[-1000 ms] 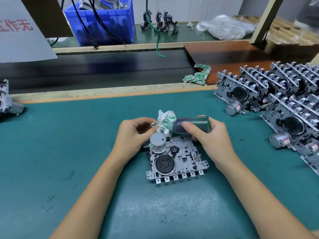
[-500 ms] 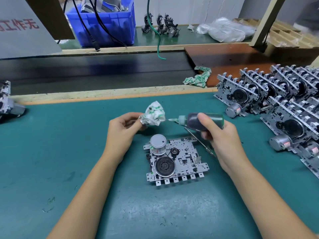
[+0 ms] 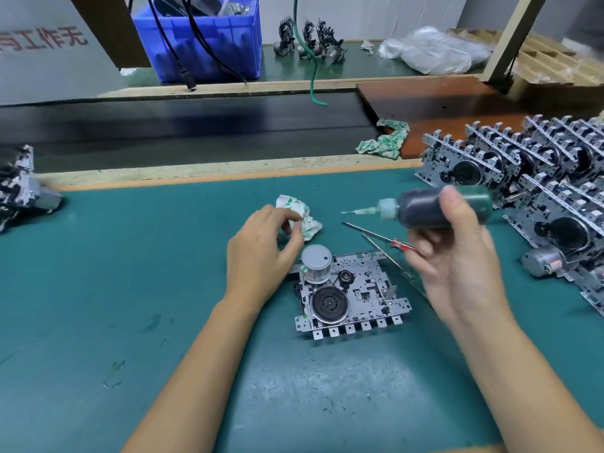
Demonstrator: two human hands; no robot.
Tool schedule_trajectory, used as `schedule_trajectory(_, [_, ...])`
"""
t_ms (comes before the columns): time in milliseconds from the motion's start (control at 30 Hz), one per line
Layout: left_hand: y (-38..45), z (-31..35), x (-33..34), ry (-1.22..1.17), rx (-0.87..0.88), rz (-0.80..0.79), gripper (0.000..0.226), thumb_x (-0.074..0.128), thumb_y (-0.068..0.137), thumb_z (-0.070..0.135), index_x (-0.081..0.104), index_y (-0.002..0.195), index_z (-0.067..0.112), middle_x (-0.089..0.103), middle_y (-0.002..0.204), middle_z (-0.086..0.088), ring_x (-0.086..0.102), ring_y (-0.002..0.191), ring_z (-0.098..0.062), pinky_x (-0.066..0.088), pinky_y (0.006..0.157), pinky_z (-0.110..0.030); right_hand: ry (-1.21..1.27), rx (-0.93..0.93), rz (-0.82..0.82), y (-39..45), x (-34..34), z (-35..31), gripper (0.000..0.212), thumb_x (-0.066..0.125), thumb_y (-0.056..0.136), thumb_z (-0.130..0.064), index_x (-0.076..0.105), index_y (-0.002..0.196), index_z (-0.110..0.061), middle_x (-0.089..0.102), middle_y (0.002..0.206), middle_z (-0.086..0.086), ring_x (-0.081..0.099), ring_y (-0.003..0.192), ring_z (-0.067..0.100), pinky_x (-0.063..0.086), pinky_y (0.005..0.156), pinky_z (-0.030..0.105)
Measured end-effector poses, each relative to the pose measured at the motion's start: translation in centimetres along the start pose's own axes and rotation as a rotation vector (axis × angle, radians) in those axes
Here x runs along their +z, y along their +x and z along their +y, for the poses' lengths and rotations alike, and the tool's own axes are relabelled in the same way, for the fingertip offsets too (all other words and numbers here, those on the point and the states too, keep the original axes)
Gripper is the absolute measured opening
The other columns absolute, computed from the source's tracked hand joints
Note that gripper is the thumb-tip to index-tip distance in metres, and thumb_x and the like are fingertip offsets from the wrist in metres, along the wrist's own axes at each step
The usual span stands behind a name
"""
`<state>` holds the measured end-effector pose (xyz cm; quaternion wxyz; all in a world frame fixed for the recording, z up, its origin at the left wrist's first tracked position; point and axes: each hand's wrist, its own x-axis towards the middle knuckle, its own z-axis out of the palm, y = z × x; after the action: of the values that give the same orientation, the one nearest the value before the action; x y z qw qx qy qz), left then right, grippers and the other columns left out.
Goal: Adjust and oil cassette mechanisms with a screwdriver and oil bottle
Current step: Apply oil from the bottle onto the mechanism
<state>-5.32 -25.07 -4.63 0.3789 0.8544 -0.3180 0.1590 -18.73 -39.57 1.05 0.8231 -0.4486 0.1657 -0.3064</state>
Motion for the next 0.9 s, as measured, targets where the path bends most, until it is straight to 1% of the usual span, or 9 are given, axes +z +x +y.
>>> schedule_trajectory(100, [0.0, -0.2, 0.1, 0.004, 0.051, -0.124, 0.021, 0.053, 0.089, 0.027, 0.067, 0.083, 0.013, 0.062, 0.072, 0.003, 0.048, 0.063, -0.014, 0.042, 0.059, -0.032, -0.023, 0.02, 0.008, -2.8, 2.0, 0.4, 0.033, 0.06, 0.078, -0.044, 0.049, 0.08, -0.013, 0.05, 0.059, -0.004, 0.033, 0.035, 0.003, 0.025, 0.031, 0.008])
schedule_trajectory(200, [0.0, -0.4, 0.3, 0.029, 0.081, -0.197, 0.035, 0.052, 0.094, 0.029, 0.056, 0.066, 0.009, 0.046, 0.056, 0.001, 0.043, 0.056, -0.026, 0.035, 0.054, -0.036, -0.049, -0.031, 0.106, -4.7, 3.2, 2.5, 0.034, 0.059, 0.075, -0.047, 0.051, 0.075, -0.014, 0.049, 0.05, -0.005, 0.035, 0.032, 0.004, 0.026, 0.032, 0.009])
schedule_trajectory(300, [0.1, -0.5, 0.1, 0.007, 0.088, -0.221, 0.042, 0.048, 0.094, 0.034, 0.049, 0.06, 0.009, 0.032, 0.049, 0.002, 0.034, 0.053, -0.026, 0.032, 0.052, -0.036, -0.206, -0.153, 0.204, -5.1, 3.3, 4.5, 0.026, 0.063, 0.063, -0.051, 0.059, 0.06, -0.025, 0.052, 0.049, -0.005, 0.047, 0.04, 0.005, 0.035, 0.035, 0.015])
schedule_trajectory(367, [0.1, -0.5, 0.2, -0.005, 0.086, -0.233, 0.045, 0.045, 0.093, 0.037, 0.051, 0.06, 0.008, 0.029, 0.046, 0.002, 0.031, 0.053, -0.026, 0.031, 0.051, -0.036, -0.347, -0.183, 0.224, -4.8, 3.0, 5.4, 0.029, 0.06, 0.062, -0.055, 0.059, 0.062, -0.026, 0.055, 0.054, -0.009, 0.052, 0.05, 0.007, 0.042, 0.044, 0.022])
schedule_trajectory(433, [0.2, -0.6, 0.2, -0.021, 0.078, -0.234, 0.047, 0.043, 0.092, 0.039, 0.051, 0.059, 0.008, 0.027, 0.043, 0.002, 0.028, 0.051, -0.023, 0.03, 0.05, -0.035, -0.432, -0.191, 0.202, -4.6, 2.8, 6.0, 0.028, 0.058, 0.065, -0.056, 0.059, 0.062, -0.028, 0.054, 0.055, -0.011, 0.05, 0.053, 0.007, 0.039, 0.051, 0.024])
schedule_trajectory(600, [0.3, -1.0, 0.4, -0.043, 0.059, -0.238, 0.046, 0.045, 0.091, 0.039, 0.047, 0.055, 0.01, 0.024, 0.041, 0.001, 0.024, 0.045, -0.015, 0.027, 0.05, -0.033, -0.337, -0.16, 0.182, -4.3, 2.7, 6.6, 0.03, 0.062, 0.066, -0.051, 0.056, 0.065, -0.022, 0.055, 0.054, -0.012, 0.053, 0.05, 0.002, 0.04, 0.043, 0.015])
schedule_trajectory(667, [0.3, -1.0, 0.4, -0.053, 0.05, -0.241, 0.046, 0.047, 0.093, 0.036, 0.046, 0.055, 0.01, 0.025, 0.041, 0.001, 0.024, 0.045, -0.015, 0.028, 0.05, -0.034, -0.374, -0.173, 0.194, -4.1, 2.4, 6.8, 0.031, 0.062, 0.067, -0.052, 0.055, 0.067, -0.022, 0.056, 0.057, -0.011, 0.055, 0.055, 0.006, 0.043, 0.05, 0.021])
schedule_trajectory(767, [0.3, -1.1, 0.5, -0.073, 0.039, -0.246, 0.047, 0.053, 0.095, 0.03, 0.041, 0.054, 0.013, 0.024, 0.041, 0.001, 0.023, 0.045, -0.016, 0.029, 0.05, -0.034, -0.443, -0.199, 0.192, -4.0, 2.2, 7.0, 0.027, 0.061, 0.07, -0.054, 0.059, 0.066, -0.027, 0.058, 0.062, -0.01, 0.056, 0.065, 0.015, 0.044, 0.065, 0.039])
schedule_trajectory(900, [0.3, -1.1, 0.5, -0.083, 0.026, -0.252, 0.047, 0.054, 0.095, 0.03, 0.038, 0.053, 0.015, 0.025, 0.041, 0.0, 0.023, 0.046, -0.016, 0.026, 0.05, -0.034, -0.437, -0.205, 0.177, -4.0, 2.2, 7.0, 0.03, 0.06, 0.071, -0.053, 0.054, 0.07, -0.024, 0.055, 0.061, -0.013, 0.053, 0.062, 0.01, 0.039, 0.063, 0.032])
